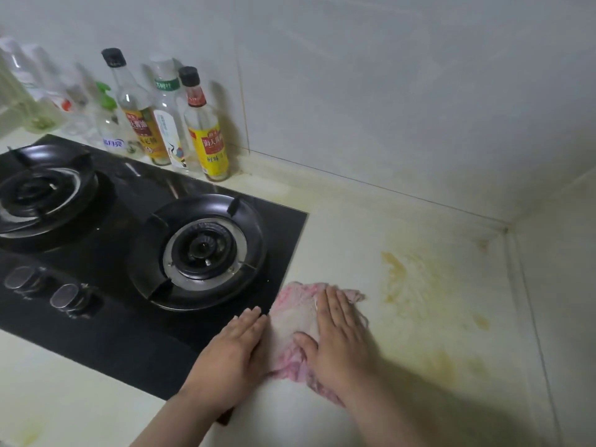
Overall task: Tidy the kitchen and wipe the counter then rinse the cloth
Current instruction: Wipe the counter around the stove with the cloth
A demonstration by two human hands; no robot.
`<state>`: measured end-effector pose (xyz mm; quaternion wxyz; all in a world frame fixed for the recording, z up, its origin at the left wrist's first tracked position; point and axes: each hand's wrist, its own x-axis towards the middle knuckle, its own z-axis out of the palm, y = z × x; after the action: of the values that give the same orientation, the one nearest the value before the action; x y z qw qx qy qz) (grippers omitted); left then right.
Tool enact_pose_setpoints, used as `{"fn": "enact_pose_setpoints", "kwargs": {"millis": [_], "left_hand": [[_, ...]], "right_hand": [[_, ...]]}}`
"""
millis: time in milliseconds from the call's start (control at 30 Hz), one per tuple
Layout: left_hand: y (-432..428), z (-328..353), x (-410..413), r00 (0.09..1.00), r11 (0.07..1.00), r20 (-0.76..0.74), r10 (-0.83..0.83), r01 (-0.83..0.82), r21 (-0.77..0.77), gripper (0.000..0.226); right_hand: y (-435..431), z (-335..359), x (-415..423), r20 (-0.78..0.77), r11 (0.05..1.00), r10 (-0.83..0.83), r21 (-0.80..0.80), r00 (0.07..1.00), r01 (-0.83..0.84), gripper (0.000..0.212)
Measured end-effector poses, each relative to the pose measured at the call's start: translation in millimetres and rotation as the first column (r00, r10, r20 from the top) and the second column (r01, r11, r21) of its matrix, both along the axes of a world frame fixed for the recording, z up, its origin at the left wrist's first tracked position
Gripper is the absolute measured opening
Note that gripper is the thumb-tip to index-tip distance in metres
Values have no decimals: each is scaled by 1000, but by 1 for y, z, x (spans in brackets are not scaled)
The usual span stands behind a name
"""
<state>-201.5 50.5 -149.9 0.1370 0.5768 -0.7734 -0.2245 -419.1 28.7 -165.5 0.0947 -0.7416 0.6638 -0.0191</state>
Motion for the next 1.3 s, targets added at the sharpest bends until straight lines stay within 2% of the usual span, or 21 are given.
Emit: {"fn": "enact_pose_setpoints", "kwargs": {"millis": [133,233,300,433,500,567,633,733,800,933,1067,1167,1300], "left_hand": [[-13,7,1,993,993,118,-26,12,119,57],[-16,5,1,988,989,135,-70,51,139,57],[-19,8,1,995,997,92,-43,36,75,53],[-39,18,6,996,999,-89,10,-13,-37,43],[-41,14,7,985,999,-171,-6,-3,-51,47],[-40,-3,10,980,995,-180,-85,74,-63,39],[-38,-22,15,980,988,-123,-156,156,-9,42],[-50,-22,8,982,993,-163,-96,106,51,44],[-63,-12,-6,983,993,-166,-79,93,76,53],[-78,-12,-18,993,994,-93,-71,79,81,66],[-75,-27,-17,995,998,-87,-48,51,27,79],[-76,-27,-19,996,999,-83,-45,45,0,77],[-78,-26,-19,992,997,-98,-74,70,-40,67]], "right_hand": [[-24,2,9,-11,998,-51,-45,999,51,74],[-17,3,23,5,996,-6,-91,1000,6,67],[-17,0,26,15,997,7,-72,1000,-6,72],[-46,-6,24,1,997,-4,-79,1000,4,75],[-66,-7,24,9,997,-24,-72,1000,24,74],[-87,-8,21,29,996,-50,-65,998,52,72],[-106,-8,18,42,997,-52,-61,998,55,71],[-134,-3,9,61,999,-9,-41,998,11,74],[-153,2,3,65,1000,17,-25,998,-15,78],[-189,7,-8,81,999,22,-30,996,-20,80],[-224,8,-16,82,999,47,-30,996,-45,76],[-232,8,-16,102,999,41,-21,994,-39,68],[-207,7,-2,202,991,-107,-54,974,120,89]]}}
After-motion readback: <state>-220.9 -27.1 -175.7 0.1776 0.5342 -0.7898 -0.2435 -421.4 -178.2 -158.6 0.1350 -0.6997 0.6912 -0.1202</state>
